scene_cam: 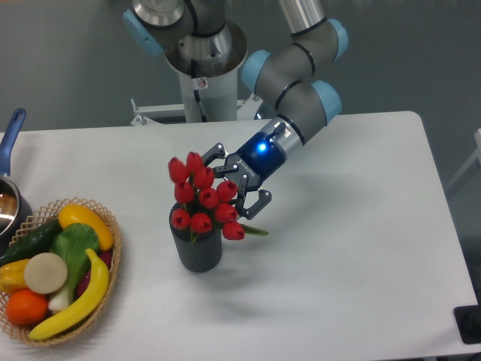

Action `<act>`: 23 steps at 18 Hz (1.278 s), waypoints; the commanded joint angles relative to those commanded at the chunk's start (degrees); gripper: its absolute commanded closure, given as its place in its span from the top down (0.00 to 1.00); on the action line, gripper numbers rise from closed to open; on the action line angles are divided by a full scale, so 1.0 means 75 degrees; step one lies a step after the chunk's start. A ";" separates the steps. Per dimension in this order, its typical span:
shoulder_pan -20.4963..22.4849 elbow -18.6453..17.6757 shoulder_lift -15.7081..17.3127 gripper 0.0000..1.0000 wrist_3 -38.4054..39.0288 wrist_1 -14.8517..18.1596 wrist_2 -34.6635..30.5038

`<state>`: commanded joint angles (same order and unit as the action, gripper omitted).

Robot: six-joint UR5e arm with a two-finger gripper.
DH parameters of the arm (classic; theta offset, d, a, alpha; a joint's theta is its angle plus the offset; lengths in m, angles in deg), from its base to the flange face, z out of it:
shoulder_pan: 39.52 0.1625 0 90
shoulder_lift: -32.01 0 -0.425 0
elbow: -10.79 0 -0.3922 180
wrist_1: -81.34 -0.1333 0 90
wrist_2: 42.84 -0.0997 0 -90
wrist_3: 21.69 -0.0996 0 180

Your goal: Insert the flowers into the vase

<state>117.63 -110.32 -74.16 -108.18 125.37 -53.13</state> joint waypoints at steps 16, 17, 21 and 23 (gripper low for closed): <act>0.1629 0.0303 0.0059 1.00 0.0000 0.0012 -0.0606; 0.1687 0.0432 0.0070 1.00 0.0012 0.0012 -0.1178; 0.1723 0.0972 0.0305 1.00 -0.0011 0.0024 -0.3922; 0.1712 0.1218 0.0270 1.00 -0.0047 0.0023 -0.4334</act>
<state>130.46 -101.19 -72.14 -108.53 125.55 -85.63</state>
